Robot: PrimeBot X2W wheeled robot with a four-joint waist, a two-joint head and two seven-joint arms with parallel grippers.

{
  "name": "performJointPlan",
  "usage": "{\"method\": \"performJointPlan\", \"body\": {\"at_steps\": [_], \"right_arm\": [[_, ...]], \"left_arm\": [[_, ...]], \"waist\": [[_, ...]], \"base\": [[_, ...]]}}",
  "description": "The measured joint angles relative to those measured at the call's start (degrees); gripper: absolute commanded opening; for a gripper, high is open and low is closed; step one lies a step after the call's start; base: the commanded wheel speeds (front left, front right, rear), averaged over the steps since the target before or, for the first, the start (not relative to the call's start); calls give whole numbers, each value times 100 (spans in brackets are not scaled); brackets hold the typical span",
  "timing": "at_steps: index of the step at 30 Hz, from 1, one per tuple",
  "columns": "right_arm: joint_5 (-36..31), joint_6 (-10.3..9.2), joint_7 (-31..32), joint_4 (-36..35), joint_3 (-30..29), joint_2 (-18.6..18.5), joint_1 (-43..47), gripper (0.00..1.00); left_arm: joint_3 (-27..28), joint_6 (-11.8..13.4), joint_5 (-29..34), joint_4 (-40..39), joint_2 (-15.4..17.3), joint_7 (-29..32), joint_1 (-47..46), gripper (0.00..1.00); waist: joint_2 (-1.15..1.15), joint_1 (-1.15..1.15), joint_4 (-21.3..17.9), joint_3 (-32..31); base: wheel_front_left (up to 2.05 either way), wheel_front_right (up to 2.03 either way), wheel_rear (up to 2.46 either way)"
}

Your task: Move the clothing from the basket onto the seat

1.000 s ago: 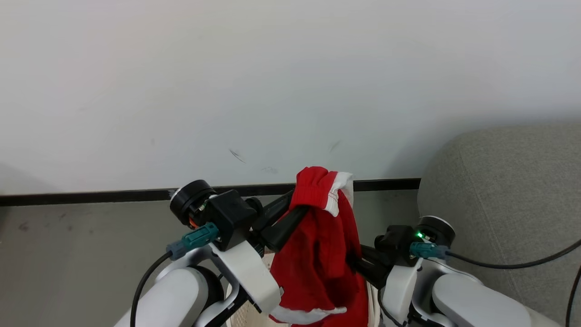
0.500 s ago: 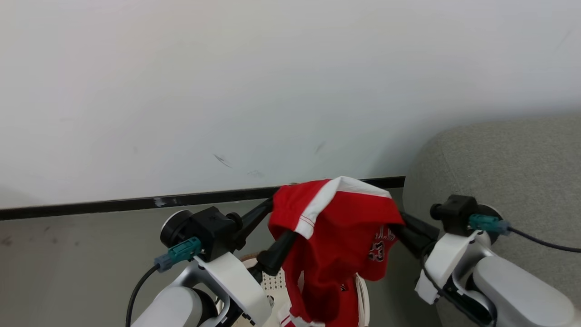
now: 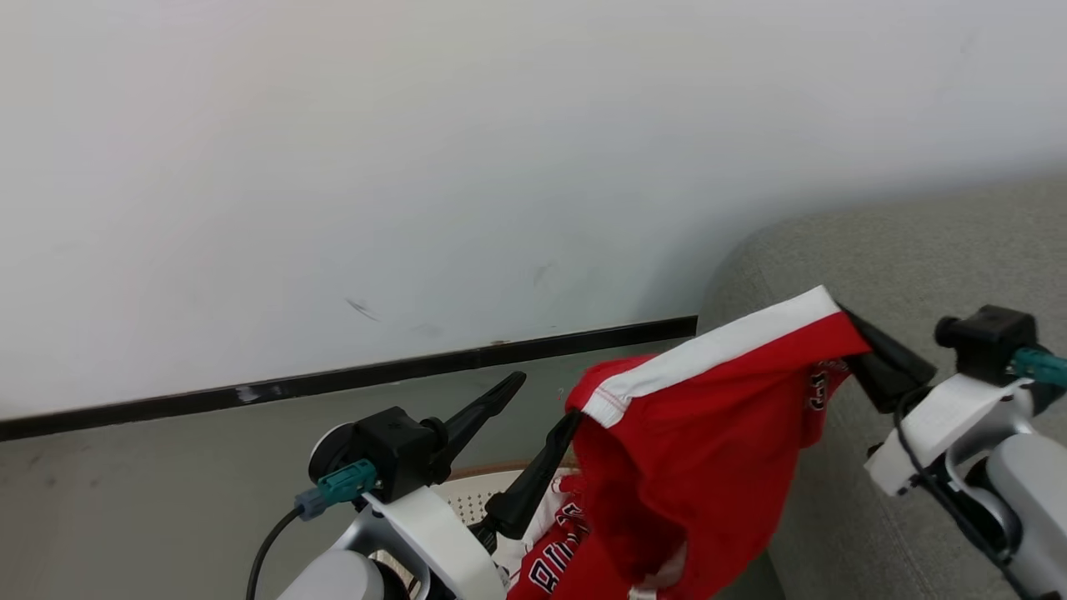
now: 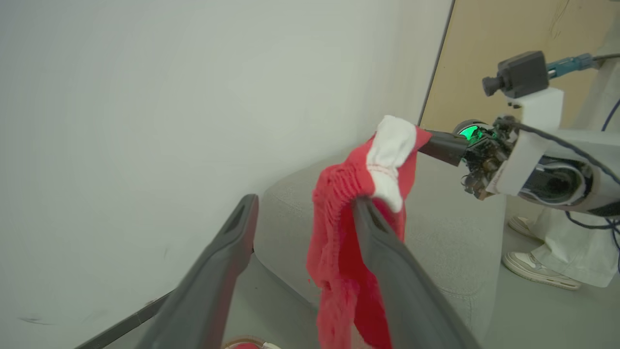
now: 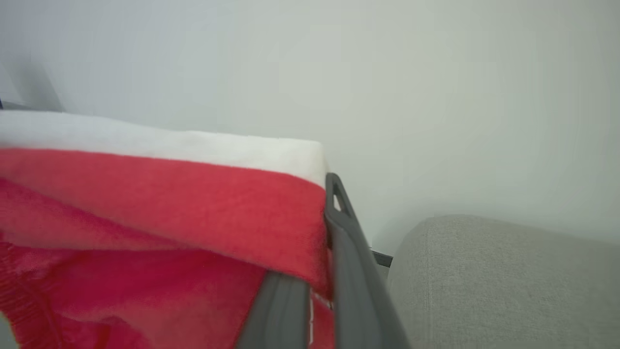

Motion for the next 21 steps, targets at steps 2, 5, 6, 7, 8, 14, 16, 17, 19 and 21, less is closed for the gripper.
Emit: {"method": "performJointPlan", "body": {"at_steps": [2, 5, 6, 7, 8, 14, 16, 17, 19, 21], "right_arm": [[-11, 0, -1, -32, -285, -99, 40, 0], [-78, 0, -7, -124, -679, -265, 211, 0], [-107, 0, -7, -156, -779, -302, 271, 0], [-135, 0, -7, -186, -888, -338, 351, 0], [-156, 0, -7, -190, -960, -358, 403, 0], [-208, 0, -7, -333, -1491, -401, 836, 0], [-241, 0, -7, -397, -1642, -399, 953, 0], [-241, 0, -7, -417, -1682, -398, 989, 0], [-252, 0, -7, -517, -1798, -389, 1104, 0], [-271, 0, -8, -590, -1857, -380, 1196, 0]], "left_arm": [[-27, -5, 0, 21, -5, -35, 1, 100], [-109, -27, 0, 45, -27, -85, 1, 100], [-140, -51, 0, 62, -38, -104, 1, 100], [-172, -52, 0, 78, -60, -136, 1, 100], [-199, -56, 0, 100, -81, -147, 1, 100], [-378, -103, 0, 199, -147, -261, 2, 100], [-416, -107, 1, 208, -159, -280, 2, 100], [-437, -108, 1, 215, -162, -287, 1, 100], [-500, -109, 0, 237, -179, -334, 1, 100], [-556, -110, -1, 277, -191, -363, 1, 100]], "waist": [[0, 0, -79, 0], [0, 0, -202, 2], [0, 0, -244, 3], [0, 0, -287, 4], [0, 0, -330, 6], [0, 0, -597, 21], [0, 0, -688, 28], [0, 0, -732, 33], [0, 0, -823, 43], [0, 0, -915, 53]], "base": [[0, 0, 0], [0, 0, 0], [0, 0, 0], [0, 0, 0], [0, 0, 0], [0, 0, 0], [0, 0, 0], [0, 0, 0], [0, 0, 0], [0, 0, 0]]}}
